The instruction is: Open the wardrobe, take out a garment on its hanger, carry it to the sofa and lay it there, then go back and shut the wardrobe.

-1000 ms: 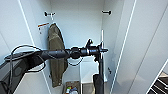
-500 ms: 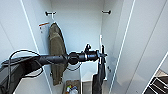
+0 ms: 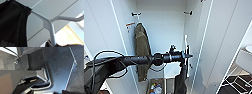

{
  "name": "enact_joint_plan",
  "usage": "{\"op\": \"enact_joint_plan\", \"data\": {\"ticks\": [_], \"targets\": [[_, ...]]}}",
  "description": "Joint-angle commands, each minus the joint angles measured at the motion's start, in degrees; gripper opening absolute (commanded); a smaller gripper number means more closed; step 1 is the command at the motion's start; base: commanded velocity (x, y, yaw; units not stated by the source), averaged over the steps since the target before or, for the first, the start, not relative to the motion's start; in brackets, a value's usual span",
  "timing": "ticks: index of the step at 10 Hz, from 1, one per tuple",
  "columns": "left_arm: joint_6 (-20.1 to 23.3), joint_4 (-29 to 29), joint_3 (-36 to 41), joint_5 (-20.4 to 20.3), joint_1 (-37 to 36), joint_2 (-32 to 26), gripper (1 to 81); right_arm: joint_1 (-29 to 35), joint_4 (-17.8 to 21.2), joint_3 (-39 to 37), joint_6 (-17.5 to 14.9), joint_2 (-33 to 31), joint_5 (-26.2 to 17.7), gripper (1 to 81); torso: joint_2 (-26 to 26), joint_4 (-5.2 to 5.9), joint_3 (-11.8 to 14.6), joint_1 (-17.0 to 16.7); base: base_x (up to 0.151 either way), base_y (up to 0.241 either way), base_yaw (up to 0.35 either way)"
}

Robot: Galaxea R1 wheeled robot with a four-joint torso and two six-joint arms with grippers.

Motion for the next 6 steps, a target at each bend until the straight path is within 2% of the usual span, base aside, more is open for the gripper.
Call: {"op": "enact_joint_plan", "data": {"ticks": [1,6], "targets": [[0.87,2.83,2.62,-4.31,-8.12,-1.95,1.0,1.93,-0.28,0.46,-0.24,0.48,-2.96,81.1,0.0,0.0,0.0,0.0,-0.111,0.0,0.0],[1.04,3.79,5.17,-5.63,-5.39,-5.12,1.0,1.93,-0.37,0.46,-0.24,0.48,-2.44,81.1,0.02,0.0,0.0,0.02,-0.11,0.0,0.0]]}}
